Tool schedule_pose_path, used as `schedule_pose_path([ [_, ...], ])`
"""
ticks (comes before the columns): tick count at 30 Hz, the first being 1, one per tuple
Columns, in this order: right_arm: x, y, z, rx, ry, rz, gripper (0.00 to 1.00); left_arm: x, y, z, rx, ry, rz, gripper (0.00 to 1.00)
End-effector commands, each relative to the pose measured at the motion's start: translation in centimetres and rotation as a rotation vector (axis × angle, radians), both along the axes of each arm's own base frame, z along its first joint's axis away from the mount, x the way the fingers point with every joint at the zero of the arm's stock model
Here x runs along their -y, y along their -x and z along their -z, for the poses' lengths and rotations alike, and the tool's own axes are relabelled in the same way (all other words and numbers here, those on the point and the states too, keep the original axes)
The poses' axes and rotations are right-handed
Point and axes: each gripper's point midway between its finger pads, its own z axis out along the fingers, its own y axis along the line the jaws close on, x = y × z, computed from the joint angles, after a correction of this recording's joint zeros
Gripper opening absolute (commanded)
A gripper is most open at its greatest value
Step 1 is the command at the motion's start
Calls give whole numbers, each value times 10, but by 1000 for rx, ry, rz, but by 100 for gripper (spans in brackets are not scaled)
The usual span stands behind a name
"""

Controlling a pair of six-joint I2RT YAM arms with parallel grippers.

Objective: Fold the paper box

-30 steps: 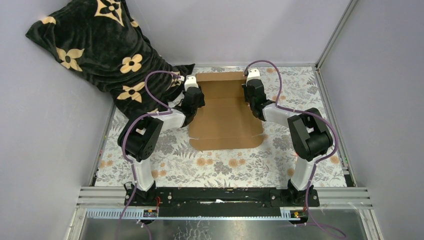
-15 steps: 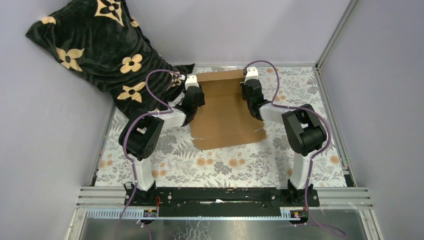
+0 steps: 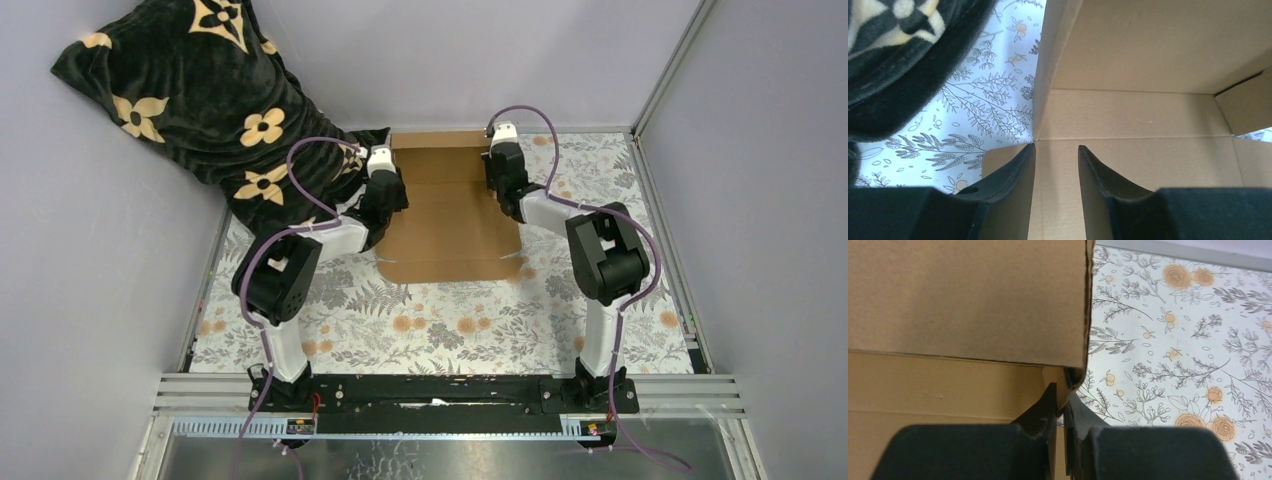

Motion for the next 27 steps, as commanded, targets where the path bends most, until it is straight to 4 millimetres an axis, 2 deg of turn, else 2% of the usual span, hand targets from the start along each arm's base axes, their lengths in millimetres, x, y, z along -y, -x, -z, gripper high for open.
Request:
schedule_pose_path([
  [1, -3, 27, -3, -219, -59, -148, 0, -7, 2, -50, 54, 68, 18, 43],
  [5, 1, 60, -7, -430, -133, -201, 0, -8, 17, -89, 45, 116, 51, 44],
  [11, -4, 115, -9, -669, -199, -272, 0, -6, 45, -133, 18, 166, 105, 44],
  [14, -6, 144, -18, -778, -223, -292, 0, -8, 59, -150, 11, 185, 121, 45],
  [21, 1, 209, -32, -997, -153, -283, 0, -3, 77, -166, -17, 236, 180, 46],
  [25, -1, 219, -36, -1001, -46, -239, 0, 4, 79, -163, -47, 241, 215, 46],
  [27, -3, 217, -35, -979, 0, -218, 1, 5, 79, -161, -52, 240, 221, 46],
])
